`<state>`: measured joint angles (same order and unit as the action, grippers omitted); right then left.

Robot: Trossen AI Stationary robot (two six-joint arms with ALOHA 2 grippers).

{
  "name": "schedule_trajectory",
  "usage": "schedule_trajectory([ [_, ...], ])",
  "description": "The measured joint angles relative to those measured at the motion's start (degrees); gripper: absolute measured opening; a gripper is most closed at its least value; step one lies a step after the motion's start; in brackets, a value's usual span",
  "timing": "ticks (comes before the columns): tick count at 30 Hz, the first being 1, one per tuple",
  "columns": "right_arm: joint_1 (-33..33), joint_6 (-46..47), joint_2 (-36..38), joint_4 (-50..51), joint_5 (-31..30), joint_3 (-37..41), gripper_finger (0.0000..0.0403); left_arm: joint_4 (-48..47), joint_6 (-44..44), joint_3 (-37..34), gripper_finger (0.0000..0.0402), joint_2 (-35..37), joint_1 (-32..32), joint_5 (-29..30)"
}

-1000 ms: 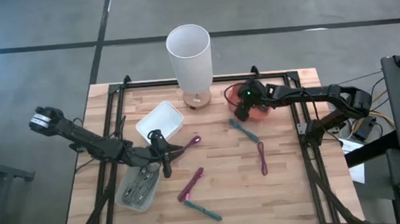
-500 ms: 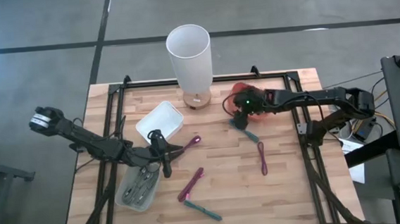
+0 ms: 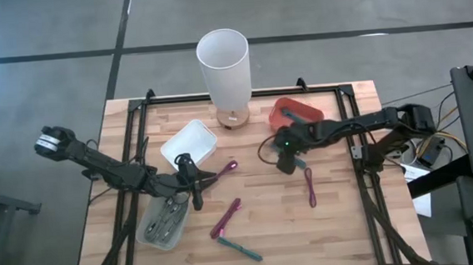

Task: Pick & Place USB Port
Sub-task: Put the top blue and black charger cable into the orange bin

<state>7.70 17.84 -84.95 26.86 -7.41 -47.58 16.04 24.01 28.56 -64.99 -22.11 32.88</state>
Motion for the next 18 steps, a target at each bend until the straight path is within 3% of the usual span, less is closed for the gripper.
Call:
schedule_trajectory([
  [18, 0.07, 4.73, -9.58, 0.06, -4.58, 0.1, 0.018, 0.01, 0.0, 0.02, 0.0078, 0.0, 0.02, 0.0],
])
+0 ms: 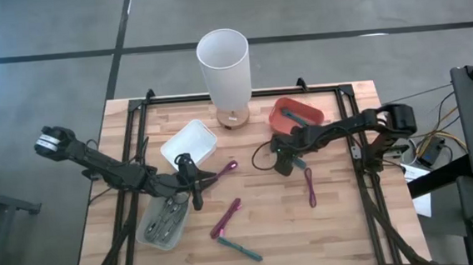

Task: Pick & Place USB Port
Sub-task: Put the top blue and black charger cable into the orange bin

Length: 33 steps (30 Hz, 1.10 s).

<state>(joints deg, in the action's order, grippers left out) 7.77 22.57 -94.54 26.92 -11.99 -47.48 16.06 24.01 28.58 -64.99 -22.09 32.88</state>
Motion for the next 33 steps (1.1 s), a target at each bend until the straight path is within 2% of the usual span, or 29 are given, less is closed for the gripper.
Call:
schedule_trajectory([
  [6, -0.02, 0.03, -1.08, -0.2, 0.04, -0.09, 0.0153, 0.01, 0.0, 0.0, 0.0078, 0.0, 0.0, 0.0],
  [18, -0.04, -0.04, -1.1, -0.31, 0.51, -0.11, 0.0026, 0.04, -0.02, 0.0, 0.0078, 0.0, 0.09, 0.01],
  [27, -0.02, -0.02, -0.7, -0.2, 0.26, 0.01, 0.0027, 0.02, -0.02, 0.0, 0.0078, 0.0, 0.11, 0.01],
  [33, 0.05, -0.04, 2.27, 0.13, 0.23, 0.17, 0.0027, 0.02, -0.02, 0.0, 0.0078, 0.0, 0.11, 0.02],
])
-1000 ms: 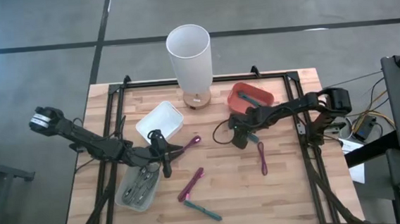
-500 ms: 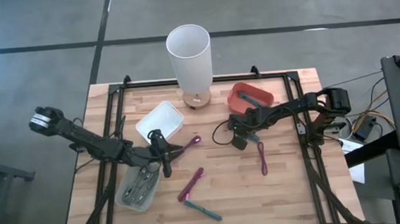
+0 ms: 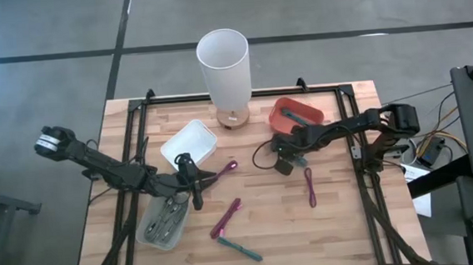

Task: Pick & Place USB Port
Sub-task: Put the top blue and black charger cable into the orange bin

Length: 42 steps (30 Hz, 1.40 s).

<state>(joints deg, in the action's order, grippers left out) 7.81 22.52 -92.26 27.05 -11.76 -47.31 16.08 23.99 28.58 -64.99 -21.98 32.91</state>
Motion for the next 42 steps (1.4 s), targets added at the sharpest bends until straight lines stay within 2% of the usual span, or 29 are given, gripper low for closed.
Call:
schedule_trajectory([
  [7, 0.13, -1.31, 6.29, -0.16, -0.45, -0.04, 0.0028, 0.0, 0.0, -0.01, 0.0078, 0.0, 0.0, 0.0],
  [14, 1.18, -6.96, 14.15, -0.2, -6.86, -0.09, 0.0028, 0.0, 0.02, 0.0, 0.0078, 0.0, 0.0, 0.0],
  [19, 4.27, -10.49, 19.39, -0.22, -12.39, -0.12, 0.0028, 0.0, 0.02, -0.01, 0.0078, 0.0, 0.0, 0.0],
  [24, 8.95, -12.47, 22.32, -0.22, -12.73, -0.15, 0.0029, 0.0, 0.02, 0.0, 0.0078, 0.0, 0.0, 0.0],
  [30, 13.63, -15.7, 20.98, -0.24, -12.05, -0.15, 0.0029, 0.0, 0.02, -0.02, 0.0078, 0.0, 0.0, 0.0],
  [42, 17.27, -14.75, 10.6, 0.22, -11.31, -0.15, 0.0029, 0.0, 0.02, 0.0, 0.0078, 0.0, 0.0, 0.02],
])
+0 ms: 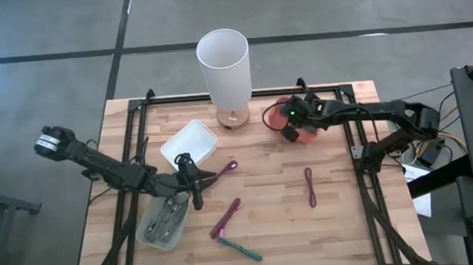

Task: Pick & Place USB Port
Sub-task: Put the top blue and black charger cable into the orange bin

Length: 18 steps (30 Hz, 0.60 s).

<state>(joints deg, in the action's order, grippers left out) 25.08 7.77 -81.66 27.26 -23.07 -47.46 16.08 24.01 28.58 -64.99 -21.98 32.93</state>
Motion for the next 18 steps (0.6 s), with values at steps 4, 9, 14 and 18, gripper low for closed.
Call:
schedule_trajectory([
  [4, -0.01, 0.1, -3.25, 0.01, 2.5, 0.0, 0.0029, 0.0, 0.0, -0.01, 0.0078, 0.0, 0.0, 0.04],
  [9, 0.15, 0.13, -6.09, 0.07, 2.58, 0.0, 0.0029, 0.0, 0.0, 0.0, 0.0078, 0.0, 0.02, 0.17],
  [14, 0.22, 0.17, -8.3, 0.06, 2.58, 0.0, 0.0029, 0.0, 0.0, -0.01, 0.0078, 0.0, 0.04, 0.17],
  [18, 0.24, 0.62, -9.72, 0.11, 2.58, 0.0, 0.0029, 0.0, 0.0, -0.02, 0.0078, 0.0, 0.07, 0.17],
])
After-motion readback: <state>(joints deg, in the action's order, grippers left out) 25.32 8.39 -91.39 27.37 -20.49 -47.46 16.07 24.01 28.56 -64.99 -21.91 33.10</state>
